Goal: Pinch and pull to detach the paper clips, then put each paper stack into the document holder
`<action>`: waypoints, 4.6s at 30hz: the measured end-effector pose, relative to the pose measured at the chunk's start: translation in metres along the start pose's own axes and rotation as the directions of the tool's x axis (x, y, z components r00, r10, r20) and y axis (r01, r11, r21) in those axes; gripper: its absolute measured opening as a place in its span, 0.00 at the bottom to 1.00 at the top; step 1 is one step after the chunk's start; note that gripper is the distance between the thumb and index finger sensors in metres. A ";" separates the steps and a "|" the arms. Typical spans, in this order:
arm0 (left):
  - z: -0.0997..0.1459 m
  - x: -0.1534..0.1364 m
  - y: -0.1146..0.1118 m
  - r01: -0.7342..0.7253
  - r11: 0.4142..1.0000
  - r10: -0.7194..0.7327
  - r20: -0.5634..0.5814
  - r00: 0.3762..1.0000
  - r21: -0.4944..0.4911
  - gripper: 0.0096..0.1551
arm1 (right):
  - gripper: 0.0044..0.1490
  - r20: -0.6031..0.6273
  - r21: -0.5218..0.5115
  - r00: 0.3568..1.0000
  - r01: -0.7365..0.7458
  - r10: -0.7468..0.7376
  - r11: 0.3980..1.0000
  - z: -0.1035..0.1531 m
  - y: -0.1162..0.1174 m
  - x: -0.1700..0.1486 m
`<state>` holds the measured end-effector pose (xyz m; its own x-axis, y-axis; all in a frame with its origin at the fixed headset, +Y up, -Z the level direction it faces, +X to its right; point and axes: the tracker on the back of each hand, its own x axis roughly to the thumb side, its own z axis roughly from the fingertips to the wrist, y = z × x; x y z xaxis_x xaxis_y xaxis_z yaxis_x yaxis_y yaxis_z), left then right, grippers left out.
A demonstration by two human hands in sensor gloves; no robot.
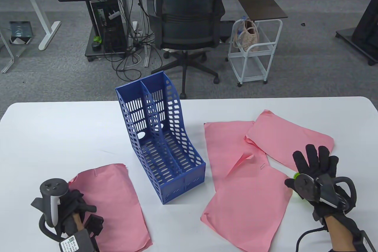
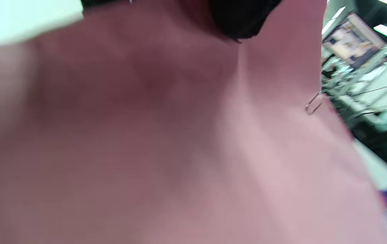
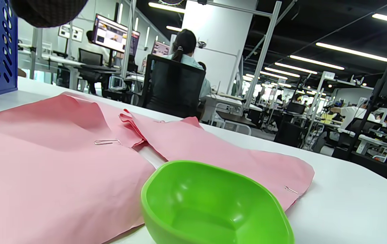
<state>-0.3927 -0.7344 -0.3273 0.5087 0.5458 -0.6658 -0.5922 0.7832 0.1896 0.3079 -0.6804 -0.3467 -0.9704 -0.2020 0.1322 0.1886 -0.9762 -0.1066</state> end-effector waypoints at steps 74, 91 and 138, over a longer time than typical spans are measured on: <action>0.261 0.210 -0.041 0.297 0.944 -0.222 0.943 0.250 0.143 0.43 | 0.21 0.617 -0.264 0.623 0.739 -0.480 0.620 0.032 -0.106 0.105; 0.263 0.213 -0.043 0.328 0.934 -0.214 0.957 0.196 0.141 0.22 | 0.21 0.594 -0.276 0.651 0.716 -0.473 0.641 0.035 -0.112 0.091; 0.303 0.204 0.017 -0.215 0.884 -0.277 0.836 0.473 0.415 0.29 | 0.46 -0.281 -0.033 0.833 0.487 -0.476 0.873 0.002 0.038 -0.060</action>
<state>-0.1100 -0.5195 -0.2410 0.9274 0.2900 0.2362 -0.3738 0.6988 0.6099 0.3739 -0.7058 -0.3572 -0.9408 0.3184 -0.1165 -0.3132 -0.9477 -0.0616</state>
